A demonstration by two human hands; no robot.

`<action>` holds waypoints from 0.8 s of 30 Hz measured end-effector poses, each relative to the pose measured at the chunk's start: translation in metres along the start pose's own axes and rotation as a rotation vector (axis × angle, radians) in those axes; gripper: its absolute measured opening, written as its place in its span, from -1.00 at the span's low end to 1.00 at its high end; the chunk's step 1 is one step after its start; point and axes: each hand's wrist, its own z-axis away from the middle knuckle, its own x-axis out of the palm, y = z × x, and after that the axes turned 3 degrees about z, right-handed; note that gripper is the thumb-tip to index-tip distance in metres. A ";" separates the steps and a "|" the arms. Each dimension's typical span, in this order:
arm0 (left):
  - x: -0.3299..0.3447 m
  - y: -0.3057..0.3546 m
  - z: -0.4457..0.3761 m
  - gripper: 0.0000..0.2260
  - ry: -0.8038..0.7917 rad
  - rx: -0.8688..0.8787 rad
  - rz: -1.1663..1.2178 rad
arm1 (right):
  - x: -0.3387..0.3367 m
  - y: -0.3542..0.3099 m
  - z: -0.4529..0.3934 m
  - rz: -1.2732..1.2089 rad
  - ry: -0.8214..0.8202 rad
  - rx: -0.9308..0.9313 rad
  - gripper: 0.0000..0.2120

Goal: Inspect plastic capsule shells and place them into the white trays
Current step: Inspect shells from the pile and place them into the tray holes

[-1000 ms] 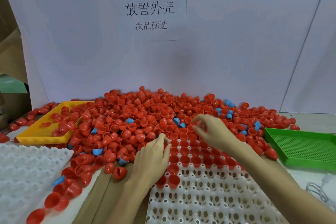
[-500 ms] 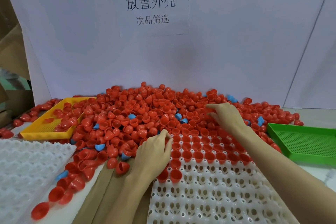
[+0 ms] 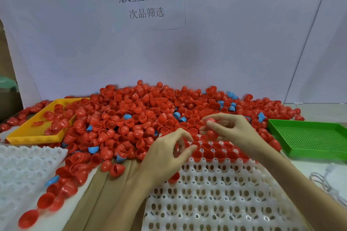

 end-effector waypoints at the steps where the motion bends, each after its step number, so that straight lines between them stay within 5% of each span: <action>1: 0.002 0.002 0.001 -0.83 -0.024 0.012 0.021 | 0.004 -0.001 0.005 -0.026 -0.055 0.027 -0.76; 5: 0.006 0.008 0.001 -0.58 -0.112 -0.014 0.111 | 0.014 -0.004 0.019 0.074 -0.207 0.142 -0.76; 10: 0.012 0.017 0.004 -0.35 -0.171 -0.069 0.284 | 0.015 -0.003 0.026 0.109 -0.206 0.190 -0.58; 13: 0.016 0.023 0.004 -0.46 -0.133 -0.079 0.355 | 0.016 -0.003 0.030 0.094 -0.174 0.190 -0.44; 18: 0.011 0.027 -0.001 -0.79 -0.066 -0.227 0.669 | 0.014 -0.007 0.037 0.069 -0.224 0.110 -0.47; 24: 0.007 0.027 -0.004 -0.61 -0.041 -0.374 0.771 | 0.012 -0.008 0.040 0.042 -0.243 0.010 -0.53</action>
